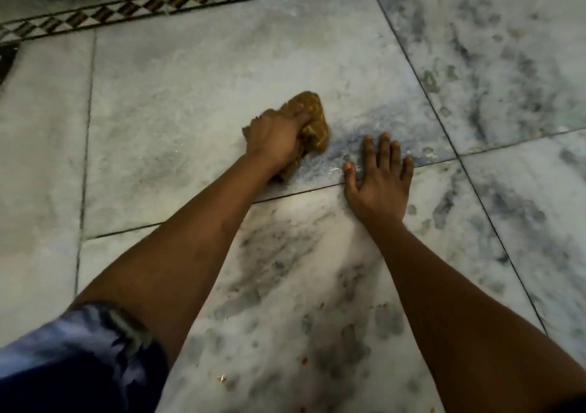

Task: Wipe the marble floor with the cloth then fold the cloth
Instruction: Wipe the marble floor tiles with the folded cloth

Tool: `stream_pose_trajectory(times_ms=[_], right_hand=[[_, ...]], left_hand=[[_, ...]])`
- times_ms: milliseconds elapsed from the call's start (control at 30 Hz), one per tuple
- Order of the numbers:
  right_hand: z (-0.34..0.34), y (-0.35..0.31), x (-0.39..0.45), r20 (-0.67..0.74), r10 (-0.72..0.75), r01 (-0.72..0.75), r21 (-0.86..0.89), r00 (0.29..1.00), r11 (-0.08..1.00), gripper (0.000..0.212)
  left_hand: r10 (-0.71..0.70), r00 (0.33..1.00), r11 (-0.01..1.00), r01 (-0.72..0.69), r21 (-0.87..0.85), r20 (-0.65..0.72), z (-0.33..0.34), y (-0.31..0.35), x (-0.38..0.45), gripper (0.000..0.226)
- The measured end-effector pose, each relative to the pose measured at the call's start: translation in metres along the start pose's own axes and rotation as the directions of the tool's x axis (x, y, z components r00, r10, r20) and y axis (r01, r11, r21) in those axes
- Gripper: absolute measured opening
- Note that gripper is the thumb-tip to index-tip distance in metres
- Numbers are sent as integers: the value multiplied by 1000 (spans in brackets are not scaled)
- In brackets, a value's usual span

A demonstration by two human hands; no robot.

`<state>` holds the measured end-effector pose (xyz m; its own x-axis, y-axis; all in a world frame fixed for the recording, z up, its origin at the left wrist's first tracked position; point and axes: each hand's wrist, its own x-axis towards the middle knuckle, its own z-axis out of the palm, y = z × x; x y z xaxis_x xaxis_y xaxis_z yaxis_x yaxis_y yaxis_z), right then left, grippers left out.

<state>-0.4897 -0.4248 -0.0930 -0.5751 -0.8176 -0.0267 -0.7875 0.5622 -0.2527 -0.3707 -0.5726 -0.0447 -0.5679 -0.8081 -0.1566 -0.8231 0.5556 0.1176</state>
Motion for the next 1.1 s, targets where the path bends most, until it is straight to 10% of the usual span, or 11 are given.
stream_pose_trajectory(times_ms=[467, 1100], right_hand=[[-50, -35, -89, 140, -199, 174, 175, 970, 969, 74], [-32, -64, -240, 348, -486, 525, -21, 801, 851, 97]], left_hand=[[-77, 997, 722, 63, -689, 10, -87, -84, -217, 35], [-566, 814, 755, 448, -479, -131, -25, -131, -406, 47]])
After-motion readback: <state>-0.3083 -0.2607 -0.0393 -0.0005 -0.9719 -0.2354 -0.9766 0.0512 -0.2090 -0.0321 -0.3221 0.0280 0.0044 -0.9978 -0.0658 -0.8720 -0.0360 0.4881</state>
